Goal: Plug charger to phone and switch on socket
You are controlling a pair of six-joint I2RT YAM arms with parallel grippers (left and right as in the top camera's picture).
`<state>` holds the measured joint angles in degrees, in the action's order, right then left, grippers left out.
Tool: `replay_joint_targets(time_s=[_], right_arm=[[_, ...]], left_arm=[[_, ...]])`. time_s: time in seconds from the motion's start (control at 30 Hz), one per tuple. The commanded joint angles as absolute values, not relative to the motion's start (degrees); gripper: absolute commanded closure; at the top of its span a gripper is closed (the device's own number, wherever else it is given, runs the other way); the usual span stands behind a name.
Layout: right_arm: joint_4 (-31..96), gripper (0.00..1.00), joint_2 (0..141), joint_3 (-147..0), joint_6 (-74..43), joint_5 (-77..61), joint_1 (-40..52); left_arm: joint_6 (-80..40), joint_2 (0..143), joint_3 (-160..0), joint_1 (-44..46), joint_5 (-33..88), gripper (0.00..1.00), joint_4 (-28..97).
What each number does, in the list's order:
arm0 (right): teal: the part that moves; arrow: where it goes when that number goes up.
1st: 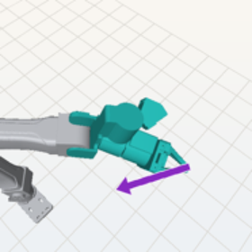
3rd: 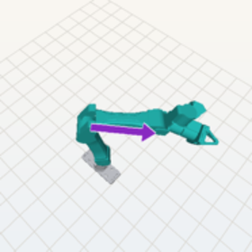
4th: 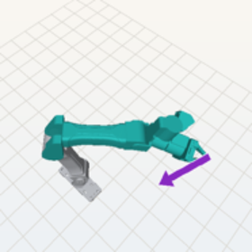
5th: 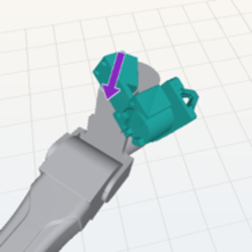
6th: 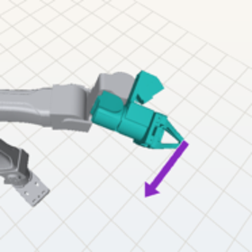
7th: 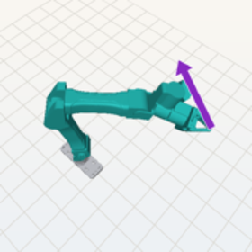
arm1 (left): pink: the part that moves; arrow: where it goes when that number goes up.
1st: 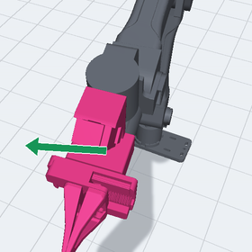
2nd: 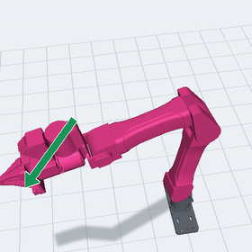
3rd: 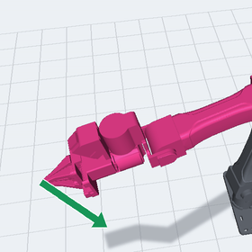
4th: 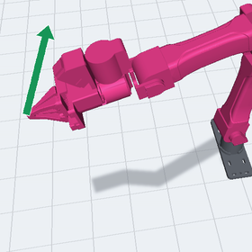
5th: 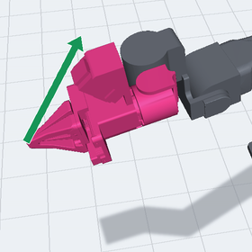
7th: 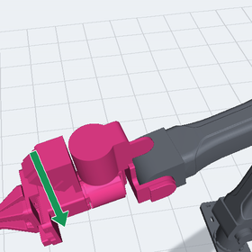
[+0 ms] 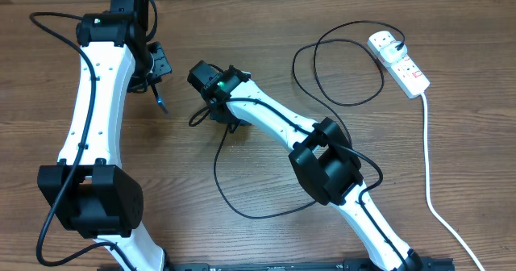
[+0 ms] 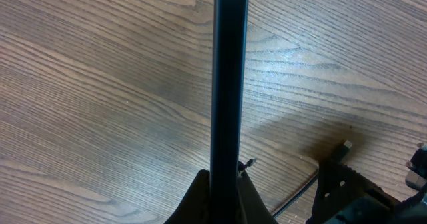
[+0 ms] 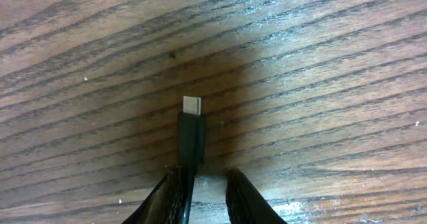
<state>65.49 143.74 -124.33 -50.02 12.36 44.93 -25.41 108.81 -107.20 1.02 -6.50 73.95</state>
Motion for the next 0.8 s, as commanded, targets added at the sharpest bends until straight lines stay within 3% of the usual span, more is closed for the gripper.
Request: replay_joint_targets(time_s=[0.0, 0.33, 0.77], right_arm=[[65.49, 0.78, 146.08, -124.09, -50.61, 11.49, 43.94], [63.48, 0.78, 146.89, -124.07, -50.54, 4.75, 42.13], [65.54, 0.96, 149.40, -124.16, -47.92, 2.28, 42.22]], left_arm=[[-26.15, 108.66, -107.72, 0.67, -6.50, 0.96, 73.71], [-25.26, 108.66, -107.72, 0.67, -4.82, 0.96, 73.36], [-25.26, 108.66, -107.72, 0.67, -4.56, 0.96, 72.97]])
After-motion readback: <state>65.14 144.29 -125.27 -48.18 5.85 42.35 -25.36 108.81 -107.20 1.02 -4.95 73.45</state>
